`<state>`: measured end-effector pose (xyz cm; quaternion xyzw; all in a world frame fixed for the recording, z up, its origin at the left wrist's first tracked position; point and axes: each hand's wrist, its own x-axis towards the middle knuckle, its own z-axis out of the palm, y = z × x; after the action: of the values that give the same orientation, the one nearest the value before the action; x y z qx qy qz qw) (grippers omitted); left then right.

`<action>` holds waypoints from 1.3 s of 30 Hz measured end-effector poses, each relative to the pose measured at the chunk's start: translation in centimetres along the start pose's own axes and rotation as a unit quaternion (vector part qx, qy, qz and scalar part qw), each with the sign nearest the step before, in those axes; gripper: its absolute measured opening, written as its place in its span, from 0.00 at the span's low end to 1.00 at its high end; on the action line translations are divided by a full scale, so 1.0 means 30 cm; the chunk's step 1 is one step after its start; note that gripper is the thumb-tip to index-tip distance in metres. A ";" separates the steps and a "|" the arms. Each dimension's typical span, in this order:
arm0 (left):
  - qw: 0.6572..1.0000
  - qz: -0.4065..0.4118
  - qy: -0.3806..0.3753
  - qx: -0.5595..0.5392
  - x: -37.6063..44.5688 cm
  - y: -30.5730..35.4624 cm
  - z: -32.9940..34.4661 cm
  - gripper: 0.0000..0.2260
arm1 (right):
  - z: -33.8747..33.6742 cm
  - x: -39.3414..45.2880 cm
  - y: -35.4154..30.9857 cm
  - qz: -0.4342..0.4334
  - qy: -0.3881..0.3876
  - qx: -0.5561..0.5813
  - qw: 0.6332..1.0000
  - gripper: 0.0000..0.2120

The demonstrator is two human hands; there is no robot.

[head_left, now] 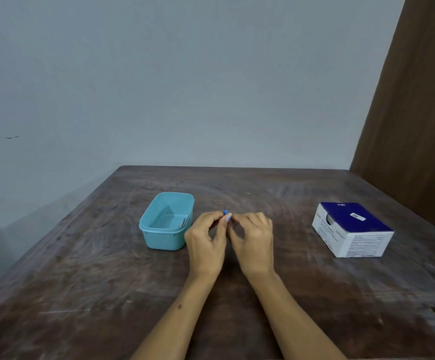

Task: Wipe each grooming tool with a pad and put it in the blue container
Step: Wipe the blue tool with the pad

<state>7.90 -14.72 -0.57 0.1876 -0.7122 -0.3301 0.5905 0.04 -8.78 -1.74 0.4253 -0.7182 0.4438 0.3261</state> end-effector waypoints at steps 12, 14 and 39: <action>1.000 -0.007 0.019 -0.010 -0.001 0.005 0.001 0.06 | -0.006 -0.002 -0.001 0.068 -0.061 -0.035 0.995 0.05; 1.000 0.007 0.016 -0.005 0.000 0.011 0.002 0.08 | -0.002 -0.002 0.008 0.098 -0.080 -0.047 0.991 0.05; 0.999 -0.002 -0.032 -0.018 -0.006 -0.020 0.012 0.07 | -0.009 0.002 -0.007 0.118 -0.124 -0.048 0.984 0.02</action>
<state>7.52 -14.93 -1.13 0.1674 -0.7243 -0.3499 0.5700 0.22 -8.60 -1.50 0.3729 -0.8190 0.3876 0.1998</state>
